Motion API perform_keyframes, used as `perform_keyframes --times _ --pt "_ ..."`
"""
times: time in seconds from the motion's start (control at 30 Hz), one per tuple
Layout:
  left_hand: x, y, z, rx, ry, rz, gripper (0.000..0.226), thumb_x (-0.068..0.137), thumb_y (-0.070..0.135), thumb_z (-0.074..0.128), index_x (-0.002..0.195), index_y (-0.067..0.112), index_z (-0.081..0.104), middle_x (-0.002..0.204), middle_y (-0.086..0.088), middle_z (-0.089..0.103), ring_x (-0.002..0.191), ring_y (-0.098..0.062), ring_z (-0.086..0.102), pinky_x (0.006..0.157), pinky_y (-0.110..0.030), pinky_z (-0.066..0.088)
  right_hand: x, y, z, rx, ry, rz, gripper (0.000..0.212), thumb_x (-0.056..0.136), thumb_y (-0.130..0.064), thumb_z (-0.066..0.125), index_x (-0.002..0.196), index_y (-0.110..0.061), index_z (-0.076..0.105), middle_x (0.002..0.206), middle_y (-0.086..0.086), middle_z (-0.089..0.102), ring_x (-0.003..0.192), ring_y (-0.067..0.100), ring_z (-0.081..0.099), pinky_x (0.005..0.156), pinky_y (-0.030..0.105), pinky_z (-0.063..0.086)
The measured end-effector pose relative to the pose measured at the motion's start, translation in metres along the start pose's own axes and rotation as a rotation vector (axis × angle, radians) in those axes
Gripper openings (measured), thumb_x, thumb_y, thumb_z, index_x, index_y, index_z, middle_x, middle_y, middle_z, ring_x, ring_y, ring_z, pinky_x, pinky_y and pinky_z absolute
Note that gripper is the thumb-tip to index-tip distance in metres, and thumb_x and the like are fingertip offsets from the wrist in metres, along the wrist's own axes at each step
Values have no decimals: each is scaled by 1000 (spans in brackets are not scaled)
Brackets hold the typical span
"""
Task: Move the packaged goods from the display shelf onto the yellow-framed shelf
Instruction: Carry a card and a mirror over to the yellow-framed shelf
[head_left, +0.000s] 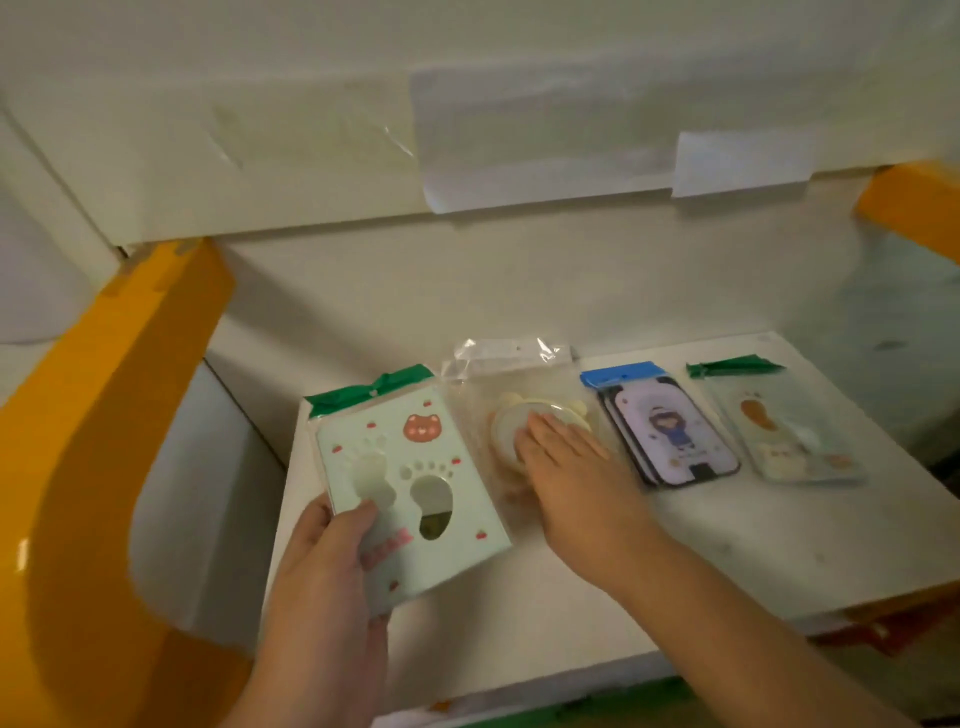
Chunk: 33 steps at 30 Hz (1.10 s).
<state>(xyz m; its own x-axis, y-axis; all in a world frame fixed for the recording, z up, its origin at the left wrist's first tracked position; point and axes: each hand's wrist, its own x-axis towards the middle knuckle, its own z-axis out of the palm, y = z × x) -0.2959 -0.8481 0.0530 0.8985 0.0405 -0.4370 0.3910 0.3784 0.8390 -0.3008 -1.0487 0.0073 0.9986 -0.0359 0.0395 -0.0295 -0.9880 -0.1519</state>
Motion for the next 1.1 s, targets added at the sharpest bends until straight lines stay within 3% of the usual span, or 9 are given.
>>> perform_keyframes --times 0.1,0.23,0.33,0.43,0.53,0.63,0.73,0.8,1.1 --pt "-6 -3 6 9 29 34 21 96 10 53 103 23 67 97 -2 78 94 -32 71 68 -39 54 -1 7 2 59 -26 -70 71 99 -32 45 157 -14 10 167 7 1 153 20 -5 116 30 -12" --pt "-14 -8 17 23 20 60 24 95 9 52 108 22 67 101 -3 78 103 -35 69 80 -45 52 0 16 3 105 -28 -129 74 94 -49 43 156 -15 19 165 7 11 153 22 2 123 38 0" --pt "-19 -12 26 28 20 68 26 95 10 51 111 23 68 107 -3 77 108 -35 67 82 -46 51 2 23 2 163 -56 -150 68 94 -47 44 152 -15 29 163 8 18 151 24 13 124 43 11" --pt "-21 -14 37 20 42 65 22 95 10 51 105 23 66 107 -4 76 103 -30 68 76 -38 52 0 34 -11 372 18 -146 38 98 -37 46 133 -22 49 151 -6 34 132 13 40 113 36 36" --pt "-21 -16 49 7 21 72 26 96 12 52 109 31 64 112 -1 72 104 -24 67 84 -38 55 -15 55 -26 462 98 -80 45 101 -34 45 145 -28 42 157 -17 28 137 4 35 114 31 34" --pt "-24 -23 76 60 -42 107 34 94 6 49 111 33 59 110 -1 74 106 -27 67 93 -45 51 -38 94 -42 476 232 -21 31 96 -25 53 127 -28 57 130 -20 50 119 2 50 103 27 45" --pt "-27 -37 109 106 -103 70 28 93 -1 48 88 25 58 93 -7 72 88 -23 65 78 -40 48 -69 135 -58 437 261 148 29 95 -24 56 124 -25 59 120 -15 54 108 4 52 88 7 36" --pt "-26 -52 135 162 -178 13 27 93 -1 47 88 22 61 92 -8 71 82 -22 63 72 -37 47 -92 160 -65 436 279 231 31 95 -27 56 125 -25 57 124 -11 55 113 9 53 90 15 41" --pt "-22 -124 257 479 -456 -112 39 89 -5 45 116 17 63 116 -8 71 108 -32 67 96 -55 54 -176 209 -91 399 286 435 36 96 -36 52 131 -38 47 124 -26 41 109 -5 41 90 15 34"
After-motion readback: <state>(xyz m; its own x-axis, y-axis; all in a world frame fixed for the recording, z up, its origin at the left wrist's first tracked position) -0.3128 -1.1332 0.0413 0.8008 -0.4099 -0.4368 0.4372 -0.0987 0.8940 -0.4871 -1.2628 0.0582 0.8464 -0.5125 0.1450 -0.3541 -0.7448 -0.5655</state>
